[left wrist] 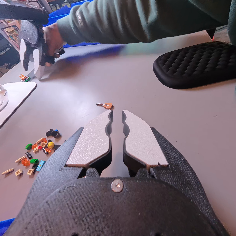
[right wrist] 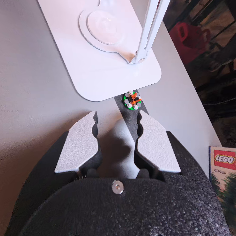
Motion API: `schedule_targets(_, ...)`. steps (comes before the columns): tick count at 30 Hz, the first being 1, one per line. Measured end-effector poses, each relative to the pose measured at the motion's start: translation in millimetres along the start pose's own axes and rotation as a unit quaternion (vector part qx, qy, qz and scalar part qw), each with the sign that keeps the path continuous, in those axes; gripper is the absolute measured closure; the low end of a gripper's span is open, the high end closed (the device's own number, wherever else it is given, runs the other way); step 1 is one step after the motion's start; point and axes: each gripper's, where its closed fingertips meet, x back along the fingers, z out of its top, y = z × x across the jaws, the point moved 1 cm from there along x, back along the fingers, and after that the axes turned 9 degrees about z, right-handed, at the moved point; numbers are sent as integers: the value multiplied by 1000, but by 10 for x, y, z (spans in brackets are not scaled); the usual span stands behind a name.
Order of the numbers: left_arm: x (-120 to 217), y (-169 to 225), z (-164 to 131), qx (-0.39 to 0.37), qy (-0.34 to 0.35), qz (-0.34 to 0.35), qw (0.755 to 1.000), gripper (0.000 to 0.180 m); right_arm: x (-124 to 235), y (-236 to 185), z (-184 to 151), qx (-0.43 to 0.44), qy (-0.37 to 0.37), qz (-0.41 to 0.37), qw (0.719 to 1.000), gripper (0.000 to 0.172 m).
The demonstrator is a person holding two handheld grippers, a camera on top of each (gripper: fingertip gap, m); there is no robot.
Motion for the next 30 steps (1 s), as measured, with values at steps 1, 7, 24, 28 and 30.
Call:
schedule_targets(1, 2, 7, 3, -3, -1, 0, 1000, 167, -33, 27, 22, -3, -3, 10, 1000, 110)
schedule_targets(7, 36, 19, 17, -22, 0, 6, 1000, 167, -148, 156, 111, 22, 17, 35, 999, 110)
schedule_targets(24, 29, 28, 8, -17, 5, -2, 1000, 167, 42, -228, -10, 15, -41, 33, 999, 143)
schedule_targets(28, 49, -76, 64, 23, 24, 16, 999, 163, 239, -774, 255, 43, 19, 34, 998, 144)
schedule_targets(30, 66, -163, 113, 64, 40, 27, 997, 159, 386, -1181, 466, 64, 70, 39, 995, 144)
